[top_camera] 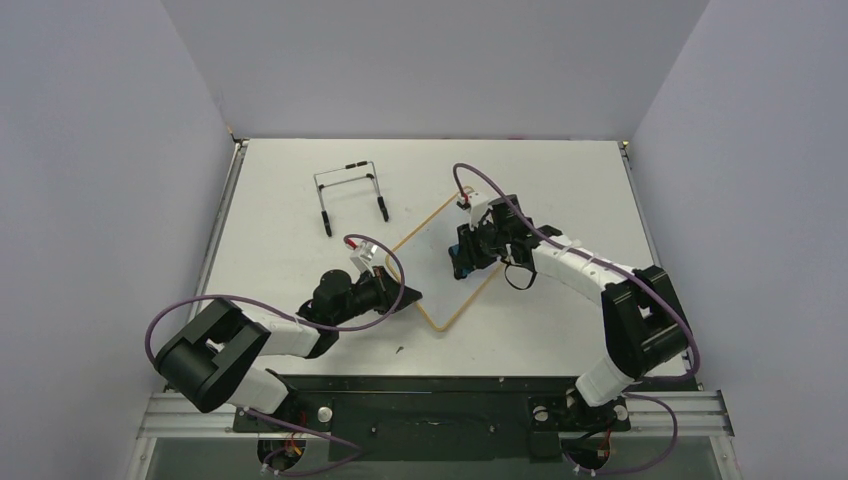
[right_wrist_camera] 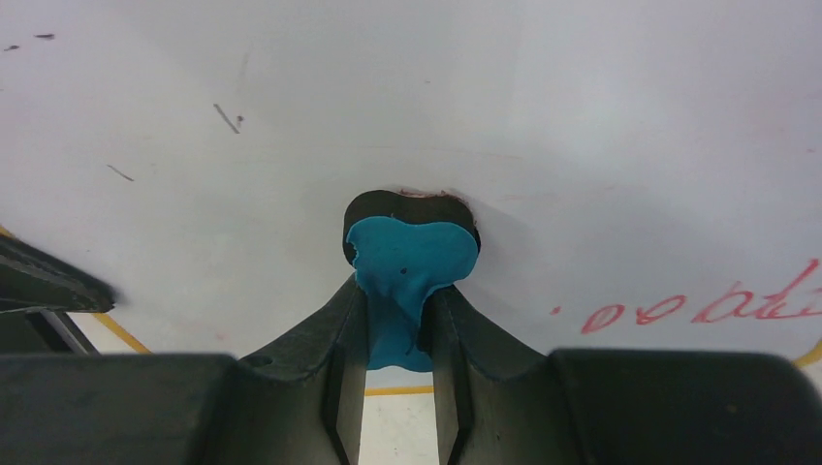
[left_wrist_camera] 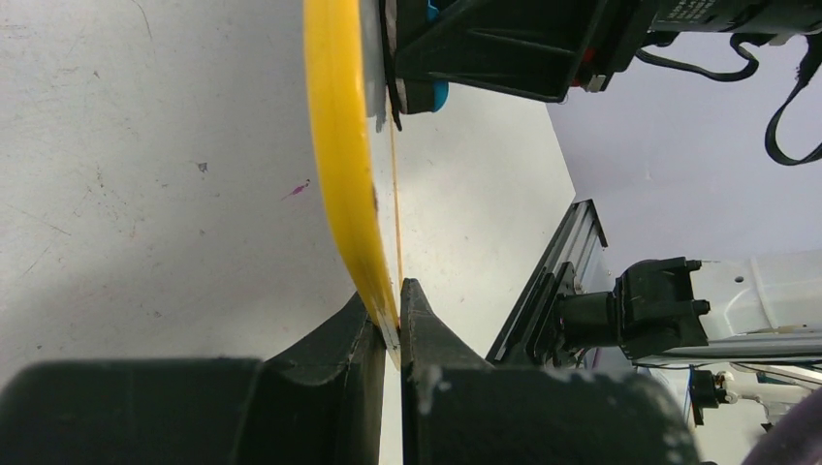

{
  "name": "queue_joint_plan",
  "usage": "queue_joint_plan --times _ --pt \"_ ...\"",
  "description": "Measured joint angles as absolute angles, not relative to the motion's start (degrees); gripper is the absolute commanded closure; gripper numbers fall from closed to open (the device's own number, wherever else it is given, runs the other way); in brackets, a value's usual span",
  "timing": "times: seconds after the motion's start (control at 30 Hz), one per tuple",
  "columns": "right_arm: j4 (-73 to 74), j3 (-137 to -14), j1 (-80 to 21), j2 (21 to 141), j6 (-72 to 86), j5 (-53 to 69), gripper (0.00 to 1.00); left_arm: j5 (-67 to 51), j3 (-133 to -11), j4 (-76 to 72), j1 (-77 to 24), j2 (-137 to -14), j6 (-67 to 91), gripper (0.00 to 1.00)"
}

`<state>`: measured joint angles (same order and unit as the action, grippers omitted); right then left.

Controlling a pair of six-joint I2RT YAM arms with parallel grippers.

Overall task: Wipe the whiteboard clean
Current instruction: Erase the whiteboard at the whiteboard stand.

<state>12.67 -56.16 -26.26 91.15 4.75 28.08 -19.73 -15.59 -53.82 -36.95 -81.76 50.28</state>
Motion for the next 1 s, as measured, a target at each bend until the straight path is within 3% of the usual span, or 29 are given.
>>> queue_joint_plan --times 0.43,0.73,1.0 --pt "12.5 -57.6 -17.1 95.1 10.4 22.9 1.00 -20.4 -15.6 -54.3 -37.1 -82.0 50.7 1.00" --pt "14.5 -58.4 -21.4 95.1 5.6 23.1 1.00 -20.0 -15.5 -54.3 -36.8 -82.2 51.5 1.00" --pt "18.5 -58.4 -28.8 93.3 4.6 35.6 1.00 -19.6 -15.4 -54.4 -36.4 -82.5 50.5 1.00"
